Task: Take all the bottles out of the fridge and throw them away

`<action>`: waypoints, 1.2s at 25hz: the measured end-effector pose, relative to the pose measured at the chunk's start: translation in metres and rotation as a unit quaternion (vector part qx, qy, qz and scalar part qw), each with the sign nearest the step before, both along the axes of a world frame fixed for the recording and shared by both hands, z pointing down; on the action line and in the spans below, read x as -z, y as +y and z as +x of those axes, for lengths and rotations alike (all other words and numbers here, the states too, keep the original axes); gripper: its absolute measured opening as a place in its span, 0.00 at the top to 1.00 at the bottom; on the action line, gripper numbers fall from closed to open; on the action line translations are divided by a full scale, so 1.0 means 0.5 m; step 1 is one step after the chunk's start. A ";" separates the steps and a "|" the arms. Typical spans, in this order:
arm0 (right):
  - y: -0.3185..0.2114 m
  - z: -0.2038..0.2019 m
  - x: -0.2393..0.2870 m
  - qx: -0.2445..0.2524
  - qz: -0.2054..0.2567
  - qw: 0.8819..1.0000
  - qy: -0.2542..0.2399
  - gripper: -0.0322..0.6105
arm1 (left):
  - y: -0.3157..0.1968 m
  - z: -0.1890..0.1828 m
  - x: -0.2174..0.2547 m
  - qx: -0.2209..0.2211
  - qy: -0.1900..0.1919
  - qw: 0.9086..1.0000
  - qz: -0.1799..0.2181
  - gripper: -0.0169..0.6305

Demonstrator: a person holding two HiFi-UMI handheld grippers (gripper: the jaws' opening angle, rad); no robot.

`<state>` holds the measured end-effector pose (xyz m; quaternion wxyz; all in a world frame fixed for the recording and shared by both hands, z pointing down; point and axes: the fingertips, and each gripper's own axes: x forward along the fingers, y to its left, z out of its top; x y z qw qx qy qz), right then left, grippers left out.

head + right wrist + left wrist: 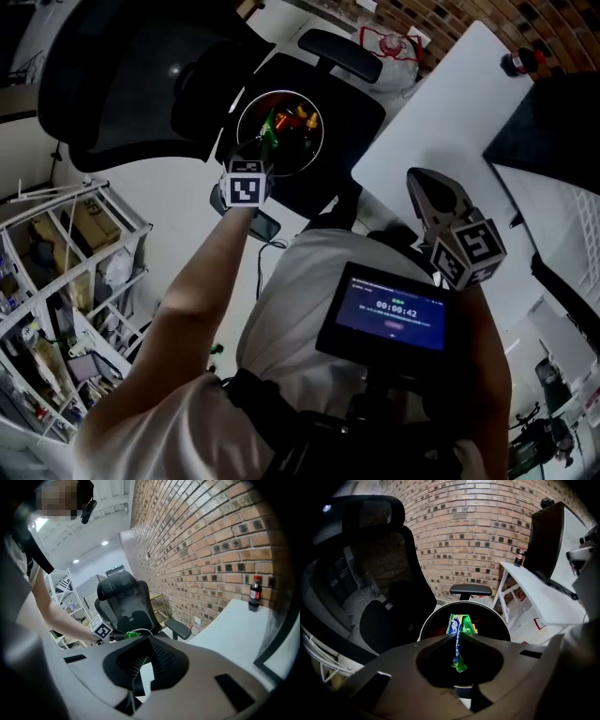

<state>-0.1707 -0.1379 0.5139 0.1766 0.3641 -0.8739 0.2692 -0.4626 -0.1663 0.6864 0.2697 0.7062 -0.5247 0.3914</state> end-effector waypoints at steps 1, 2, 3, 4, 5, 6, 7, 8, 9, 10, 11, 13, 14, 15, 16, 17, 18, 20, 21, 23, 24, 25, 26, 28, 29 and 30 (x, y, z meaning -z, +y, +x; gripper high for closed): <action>0.002 0.006 0.000 -0.005 0.000 1.000 0.002 0.95 | -0.005 -0.003 -0.004 0.002 -0.003 1.000 -0.005 0.90; 0.003 0.011 0.000 -0.011 -0.001 1.000 0.003 0.95 | -0.009 -0.005 -0.006 0.004 -0.005 1.000 -0.010 0.81; 0.005 0.015 0.000 -0.016 -0.001 1.000 0.003 0.95 | -0.012 -0.004 -0.006 0.004 -0.005 1.000 -0.011 0.72; 0.008 0.019 0.000 -0.021 -0.001 1.000 0.002 0.95 | -0.014 -0.004 -0.005 0.003 -0.005 1.000 -0.010 0.71; 0.011 0.024 0.000 -0.026 -0.001 1.000 0.002 0.95 | -0.013 -0.003 -0.003 0.001 -0.006 1.000 -0.008 0.71; 0.013 0.028 0.000 -0.031 -0.001 1.000 0.001 0.95 | -0.011 -0.003 -0.002 -0.001 -0.008 1.000 -0.007 0.71; 0.016 0.031 0.002 -0.036 0.000 0.999 0.000 0.95 | -0.008 -0.003 -0.002 -0.003 -0.011 1.000 -0.007 0.71; 0.018 0.033 0.004 -0.040 0.001 0.999 0.000 0.95 | -0.005 -0.004 -0.002 -0.004 -0.013 1.000 -0.006 0.71; 0.021 0.035 0.006 -0.043 0.002 0.999 0.000 0.95 | -0.003 -0.003 0.000 -0.004 -0.013 1.000 -0.003 0.71; 0.023 0.037 0.009 -0.046 0.004 0.999 0.000 0.95 | -0.001 -0.002 0.003 -0.006 -0.013 1.000 0.001 0.71; 0.025 0.040 0.012 -0.051 0.005 0.999 0.000 0.95 | 0.000 0.001 0.006 -0.009 -0.010 1.000 0.005 0.71; 0.031 0.049 0.016 -0.063 0.008 0.998 0.001 0.95 | 0.000 0.015 0.016 -0.020 -0.001 1.000 0.016 0.71; 0.035 0.054 0.017 -0.070 0.009 0.997 0.002 0.95 | -0.001 0.025 0.022 -0.027 0.006 0.999 0.022 0.71; 0.038 0.058 0.018 -0.076 0.011 0.997 0.004 0.95 | -0.003 0.037 0.030 -0.035 0.017 0.999 0.028 0.73; 0.040 0.060 0.019 -0.081 0.013 0.997 0.004 0.95 | -0.004 0.052 0.039 -0.046 0.031 0.998 0.033 0.83; 0.042 0.061 0.020 -0.086 0.015 0.996 0.003 0.95 | -0.005 0.068 0.048 -0.060 0.046 0.996 0.037 0.92; 0.044 0.064 0.021 -0.090 0.017 0.996 0.002 0.95 | -0.006 0.086 0.058 -0.076 0.059 0.995 0.041 0.96; 0.049 0.076 0.026 -0.100 0.022 0.995 0.000 0.95 | -0.007 0.128 0.079 -0.108 0.082 0.990 0.050 0.97; 0.052 0.084 0.028 -0.107 0.024 0.994 -0.001 0.95 | -0.008 0.151 0.091 -0.121 0.094 0.987 0.055 0.97; 0.058 0.102 0.030 -0.122 0.027 0.992 -0.003 0.95 | -0.008 0.198 0.119 -0.143 0.122 0.980 0.066 0.97; 0.062 0.111 0.031 -0.128 0.029 0.991 -0.003 0.95 | -0.006 0.222 0.136 -0.154 0.134 0.976 0.074 0.97; 0.066 0.121 0.032 -0.133 0.031 0.991 -0.001 0.95 | -0.003 0.248 0.154 -0.168 0.145 0.972 0.082 0.97; 0.071 0.133 0.033 -0.137 0.032 0.990 0.003 0.95 | 0.001 0.274 0.172 -0.182 0.155 0.967 0.090 0.97; 0.081 0.161 0.037 -0.151 0.036 0.988 0.005 0.95 | 0.012 0.323 0.201 -0.206 0.171 0.958 0.102 0.97; 0.085 0.176 0.040 -0.161 0.039 0.986 0.002 0.95 | 0.018 0.345 0.212 -0.215 0.178 0.954 0.106 0.97; 0.090 0.192 0.043 -0.172 0.042 0.984 -0.001 0.95 | 0.025 0.366 0.222 -0.226 0.184 0.950 0.108 0.97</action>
